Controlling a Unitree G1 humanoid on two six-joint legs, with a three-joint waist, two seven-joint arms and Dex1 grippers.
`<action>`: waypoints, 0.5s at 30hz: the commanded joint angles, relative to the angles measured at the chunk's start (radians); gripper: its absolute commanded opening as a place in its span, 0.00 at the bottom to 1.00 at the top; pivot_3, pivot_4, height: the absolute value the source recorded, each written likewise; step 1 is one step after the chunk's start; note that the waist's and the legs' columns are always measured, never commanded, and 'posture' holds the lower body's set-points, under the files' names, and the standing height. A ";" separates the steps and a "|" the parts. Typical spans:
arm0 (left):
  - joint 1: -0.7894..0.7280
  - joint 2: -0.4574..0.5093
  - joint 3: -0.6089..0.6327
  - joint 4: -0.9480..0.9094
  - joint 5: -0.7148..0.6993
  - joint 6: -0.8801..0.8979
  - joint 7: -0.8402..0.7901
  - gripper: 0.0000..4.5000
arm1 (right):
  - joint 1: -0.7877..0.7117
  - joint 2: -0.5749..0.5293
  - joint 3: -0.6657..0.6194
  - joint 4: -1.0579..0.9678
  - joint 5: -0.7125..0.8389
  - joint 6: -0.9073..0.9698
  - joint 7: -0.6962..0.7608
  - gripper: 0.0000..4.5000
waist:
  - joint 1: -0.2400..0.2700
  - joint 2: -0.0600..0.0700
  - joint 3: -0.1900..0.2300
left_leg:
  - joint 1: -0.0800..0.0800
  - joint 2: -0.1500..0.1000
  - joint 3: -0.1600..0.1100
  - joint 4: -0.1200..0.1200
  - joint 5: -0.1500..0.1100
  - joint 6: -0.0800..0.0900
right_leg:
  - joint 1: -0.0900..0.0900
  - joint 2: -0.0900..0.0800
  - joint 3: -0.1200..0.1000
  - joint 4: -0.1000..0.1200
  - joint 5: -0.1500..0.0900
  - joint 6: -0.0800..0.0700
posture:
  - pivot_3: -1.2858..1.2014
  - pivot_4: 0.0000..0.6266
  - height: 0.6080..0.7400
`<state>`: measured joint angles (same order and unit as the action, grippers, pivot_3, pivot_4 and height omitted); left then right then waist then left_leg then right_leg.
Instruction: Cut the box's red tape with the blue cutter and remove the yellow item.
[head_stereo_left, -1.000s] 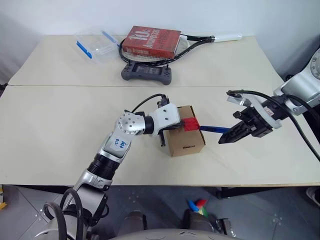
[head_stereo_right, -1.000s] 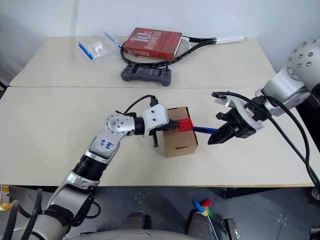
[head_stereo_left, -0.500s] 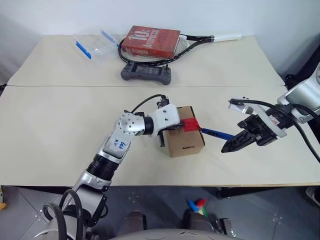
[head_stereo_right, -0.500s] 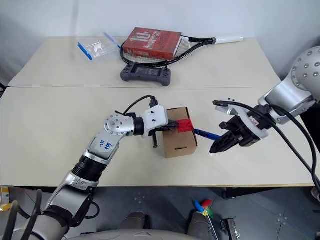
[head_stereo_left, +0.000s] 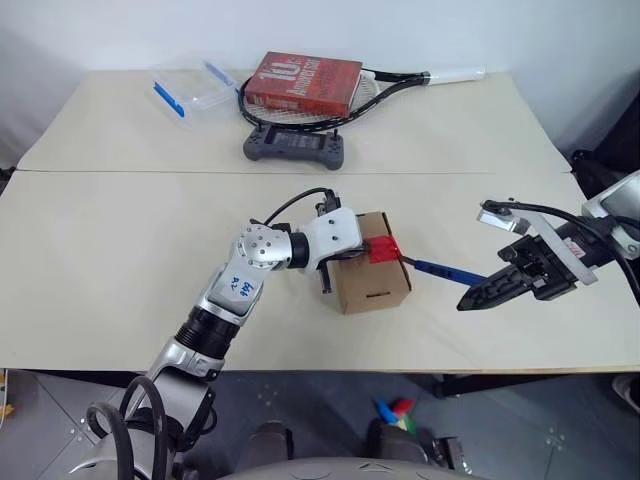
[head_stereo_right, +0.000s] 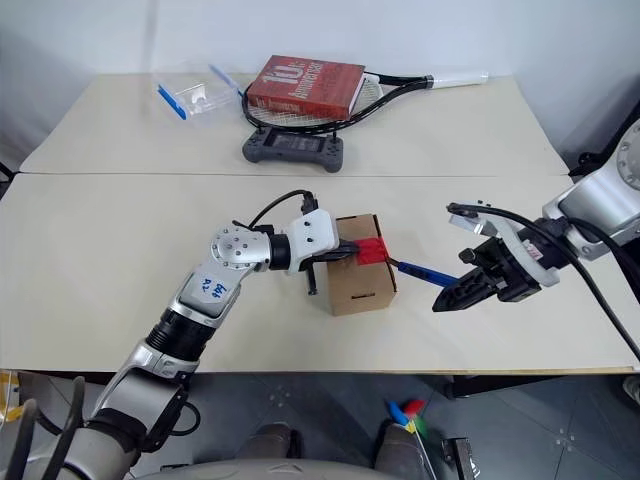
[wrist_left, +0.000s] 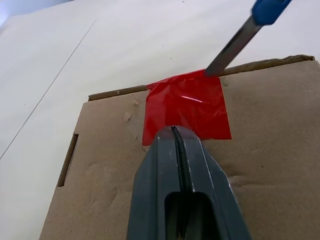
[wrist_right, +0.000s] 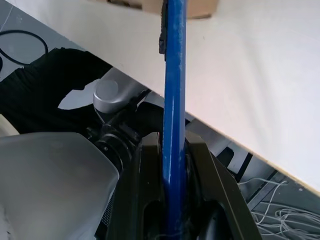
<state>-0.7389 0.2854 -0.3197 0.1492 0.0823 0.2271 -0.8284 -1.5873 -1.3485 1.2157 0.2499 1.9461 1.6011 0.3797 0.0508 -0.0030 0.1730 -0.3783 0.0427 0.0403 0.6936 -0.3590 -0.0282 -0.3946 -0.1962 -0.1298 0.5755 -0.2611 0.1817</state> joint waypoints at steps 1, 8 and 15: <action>0.049 0.003 -0.082 0.084 0.040 0.039 -0.030 0.00 | 0.017 0.042 -0.076 0.040 0.026 0.013 -0.051 0.04 | -0.001 0.001 -0.001 | 0.000 0.000 0.000 0.001 0.000 0.000 | 0.000 0.000 0.000 0.001 0.000 0.000 | 0.52 0.24 1.00; 0.058 0.005 -0.084 0.075 0.040 0.043 -0.027 0.00 | 0.001 0.152 -0.117 0.161 0.026 0.013 -0.170 0.04 | -0.002 0.002 -0.001 | 0.000 0.001 0.001 0.004 0.000 0.000 | 0.001 0.000 0.000 0.003 0.000 0.000 | 0.52 0.24 1.00; 0.067 0.001 -0.085 0.064 0.040 0.050 -0.019 0.00 | 0.009 0.197 -0.102 0.139 0.026 0.013 -0.176 0.04 | -0.003 0.002 -0.001 | 0.000 0.001 0.001 0.004 0.000 0.000 | 0.001 0.000 0.000 0.003 0.000 0.000 | 0.52 0.24 1.00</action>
<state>-0.7384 0.2858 -0.3189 0.1583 0.0824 0.2272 -0.8215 -1.5668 -1.1525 1.1345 0.4200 1.9474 1.6120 0.1831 0.0478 -0.0007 0.1715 -0.3782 0.0441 0.0413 0.6979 -0.3594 -0.0279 -0.3941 -0.1960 -0.1302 0.5784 -0.2610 0.1815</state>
